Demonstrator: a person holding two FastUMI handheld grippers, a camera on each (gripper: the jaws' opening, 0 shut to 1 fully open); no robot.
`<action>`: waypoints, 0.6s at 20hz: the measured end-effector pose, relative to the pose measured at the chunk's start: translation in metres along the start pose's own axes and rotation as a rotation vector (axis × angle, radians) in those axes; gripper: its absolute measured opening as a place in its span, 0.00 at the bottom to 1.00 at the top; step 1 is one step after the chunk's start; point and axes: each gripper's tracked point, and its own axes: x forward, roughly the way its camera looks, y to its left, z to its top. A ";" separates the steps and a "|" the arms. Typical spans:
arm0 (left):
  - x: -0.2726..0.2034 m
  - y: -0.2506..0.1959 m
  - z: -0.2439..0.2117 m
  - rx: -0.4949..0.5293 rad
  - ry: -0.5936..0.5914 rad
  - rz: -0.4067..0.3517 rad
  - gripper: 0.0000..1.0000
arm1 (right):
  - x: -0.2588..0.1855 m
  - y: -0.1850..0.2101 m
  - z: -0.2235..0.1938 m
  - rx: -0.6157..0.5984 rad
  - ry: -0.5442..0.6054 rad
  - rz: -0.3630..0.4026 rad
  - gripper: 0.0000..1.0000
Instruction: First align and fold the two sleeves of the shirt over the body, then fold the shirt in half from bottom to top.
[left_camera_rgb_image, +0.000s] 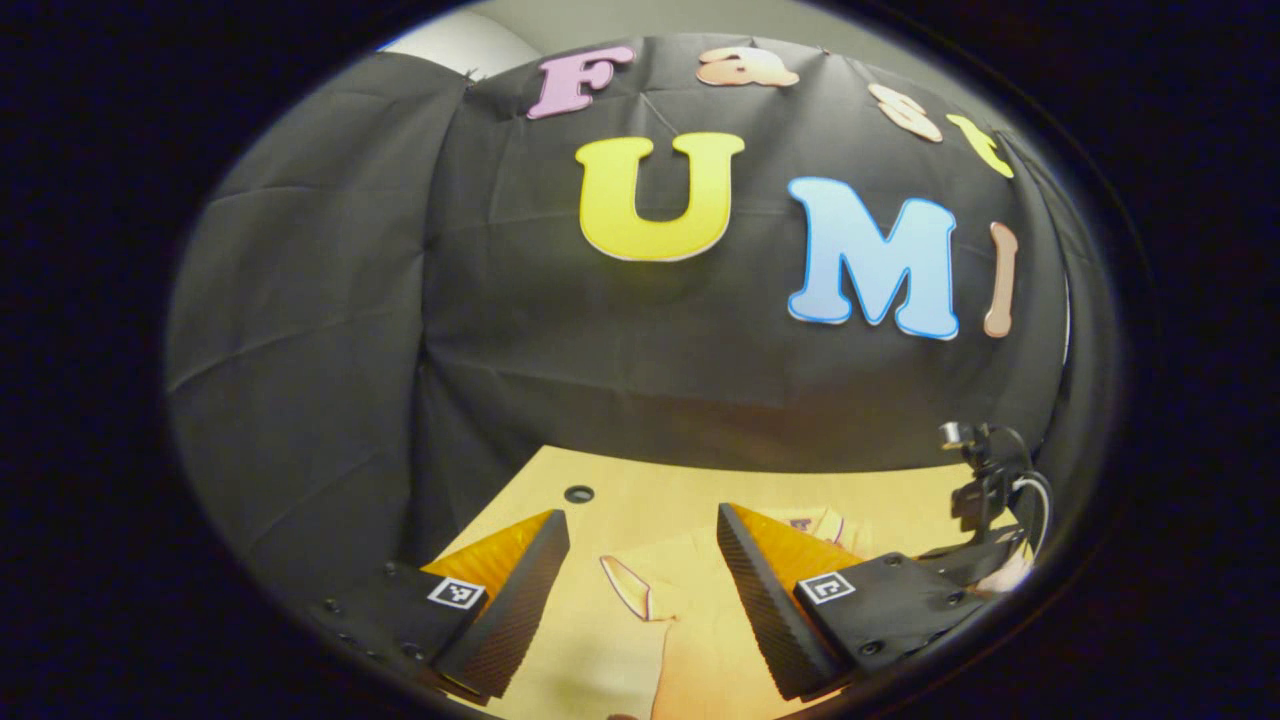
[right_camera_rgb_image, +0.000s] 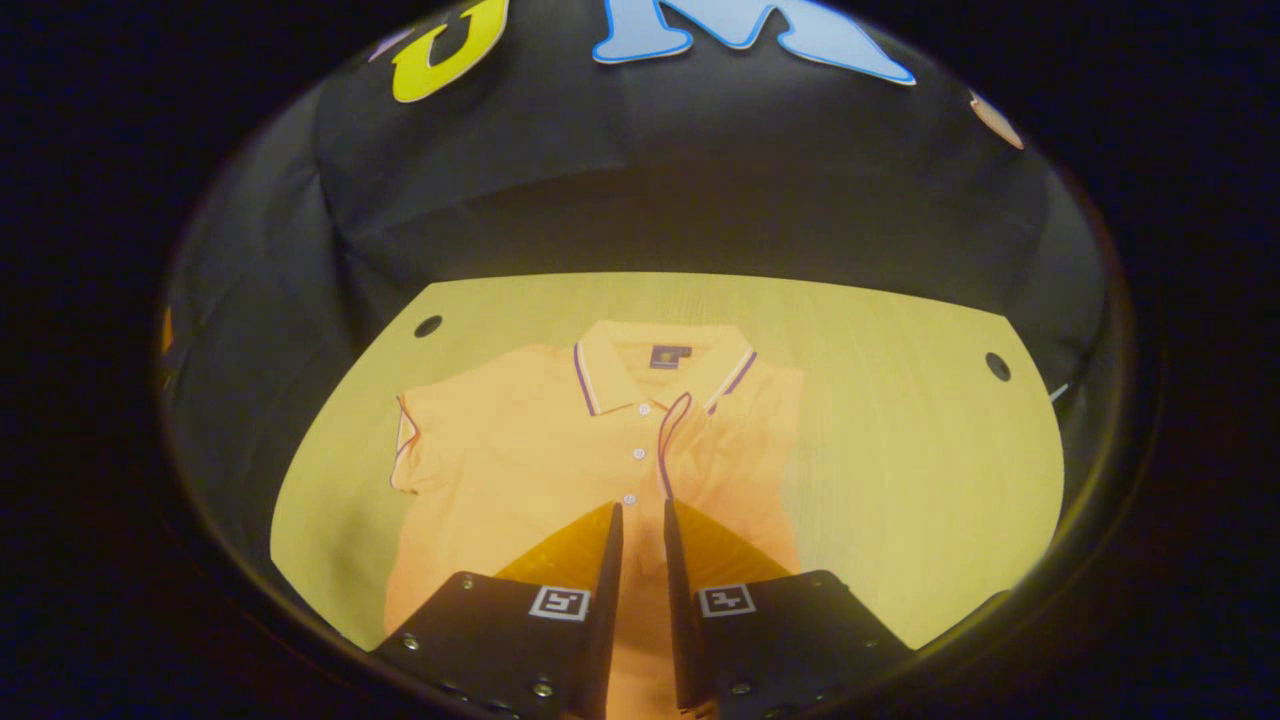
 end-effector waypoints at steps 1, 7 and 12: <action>0.012 0.000 -0.015 0.003 0.024 -0.006 0.99 | -0.007 -0.001 -0.001 0.008 -0.006 -0.004 0.25; 0.085 -0.003 -0.105 0.009 0.171 -0.026 0.99 | -0.049 -0.015 -0.018 0.073 -0.018 -0.030 0.25; 0.136 0.007 -0.192 -0.083 0.347 0.020 0.98 | -0.085 -0.031 -0.022 0.128 -0.049 -0.063 0.25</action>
